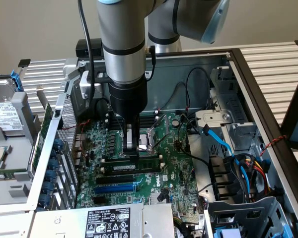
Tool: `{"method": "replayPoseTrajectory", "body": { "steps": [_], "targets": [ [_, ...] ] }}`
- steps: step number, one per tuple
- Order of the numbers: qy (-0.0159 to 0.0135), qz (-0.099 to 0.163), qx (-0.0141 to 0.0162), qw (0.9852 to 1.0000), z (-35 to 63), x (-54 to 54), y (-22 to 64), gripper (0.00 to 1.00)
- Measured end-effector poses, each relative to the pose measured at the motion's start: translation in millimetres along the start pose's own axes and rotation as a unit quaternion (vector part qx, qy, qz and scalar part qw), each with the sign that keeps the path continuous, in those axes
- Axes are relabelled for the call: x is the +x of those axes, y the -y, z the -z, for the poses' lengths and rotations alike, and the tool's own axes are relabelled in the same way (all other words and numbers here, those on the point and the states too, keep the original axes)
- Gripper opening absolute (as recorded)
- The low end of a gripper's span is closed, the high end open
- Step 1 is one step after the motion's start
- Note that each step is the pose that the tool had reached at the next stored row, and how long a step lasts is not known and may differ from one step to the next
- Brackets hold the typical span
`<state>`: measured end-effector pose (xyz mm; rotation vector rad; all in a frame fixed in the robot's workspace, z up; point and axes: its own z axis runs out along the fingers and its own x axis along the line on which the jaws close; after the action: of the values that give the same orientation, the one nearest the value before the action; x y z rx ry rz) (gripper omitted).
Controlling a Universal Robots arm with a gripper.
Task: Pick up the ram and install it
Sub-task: 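Press down the ram until it locks into place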
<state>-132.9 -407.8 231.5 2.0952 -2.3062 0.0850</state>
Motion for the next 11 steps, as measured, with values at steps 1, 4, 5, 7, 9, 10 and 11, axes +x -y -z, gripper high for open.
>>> {"method": "replayPoseTrajectory", "body": {
  "steps": [1,4,5,7,9,10,11],
  "targets": [
    [0.0,0.0,0.0,1.0,0.0,0.0,0.0,0.11],
    [0.0,0.0,0.0,1.0,-0.5,0.0,0.0,0.11],
    [0.0,0.0,0.0,1.0,-0.4,0.0,0.0,0.11],
    [0.0,0.0,0.0,1.0,-0.5,0.0,0.0,0.11],
    [0.0,0.0,0.0,1.0,-0.5,0.0,0.0,0.11],
    [0.0,0.0,0.0,1.0,-0.5,0.0,0.0,0.11],
    [0.0,0.0,0.0,1.0,-0.5,0.0,0.0,0.11]
  ]
}}
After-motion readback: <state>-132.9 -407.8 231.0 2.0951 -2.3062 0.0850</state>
